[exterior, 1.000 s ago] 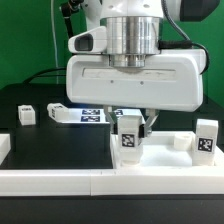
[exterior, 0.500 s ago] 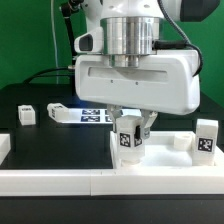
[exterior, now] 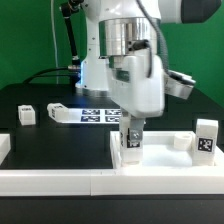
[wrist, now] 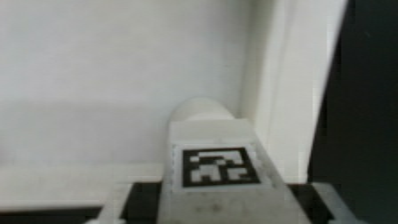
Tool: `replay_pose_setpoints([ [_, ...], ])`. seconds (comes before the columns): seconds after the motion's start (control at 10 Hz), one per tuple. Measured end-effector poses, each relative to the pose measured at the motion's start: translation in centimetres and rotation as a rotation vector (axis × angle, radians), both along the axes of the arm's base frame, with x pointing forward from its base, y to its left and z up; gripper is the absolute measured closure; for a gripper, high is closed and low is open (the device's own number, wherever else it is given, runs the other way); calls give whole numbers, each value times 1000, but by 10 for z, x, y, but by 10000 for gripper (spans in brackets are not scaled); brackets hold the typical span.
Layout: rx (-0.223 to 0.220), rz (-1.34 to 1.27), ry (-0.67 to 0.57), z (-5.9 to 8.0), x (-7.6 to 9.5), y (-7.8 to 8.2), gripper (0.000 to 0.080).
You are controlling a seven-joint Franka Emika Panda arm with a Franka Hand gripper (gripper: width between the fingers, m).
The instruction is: Assemble square table
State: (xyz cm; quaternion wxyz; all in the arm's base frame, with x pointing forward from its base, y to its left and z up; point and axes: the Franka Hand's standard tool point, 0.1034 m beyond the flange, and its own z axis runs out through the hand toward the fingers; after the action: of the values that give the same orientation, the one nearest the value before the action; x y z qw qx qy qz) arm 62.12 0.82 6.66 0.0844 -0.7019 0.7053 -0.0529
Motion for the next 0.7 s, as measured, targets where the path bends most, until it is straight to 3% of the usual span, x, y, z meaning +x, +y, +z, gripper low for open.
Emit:
replay_pose_setpoints([
  [0.3, 69, -198, -10, 0, 0, 1, 512],
  [0.5, 61, -160, -12, 0, -1, 1, 511],
  [0.6, 58, -148, -11, 0, -1, 1, 310],
  [0.7, 13, 57, -2, 0, 0, 0, 310],
])
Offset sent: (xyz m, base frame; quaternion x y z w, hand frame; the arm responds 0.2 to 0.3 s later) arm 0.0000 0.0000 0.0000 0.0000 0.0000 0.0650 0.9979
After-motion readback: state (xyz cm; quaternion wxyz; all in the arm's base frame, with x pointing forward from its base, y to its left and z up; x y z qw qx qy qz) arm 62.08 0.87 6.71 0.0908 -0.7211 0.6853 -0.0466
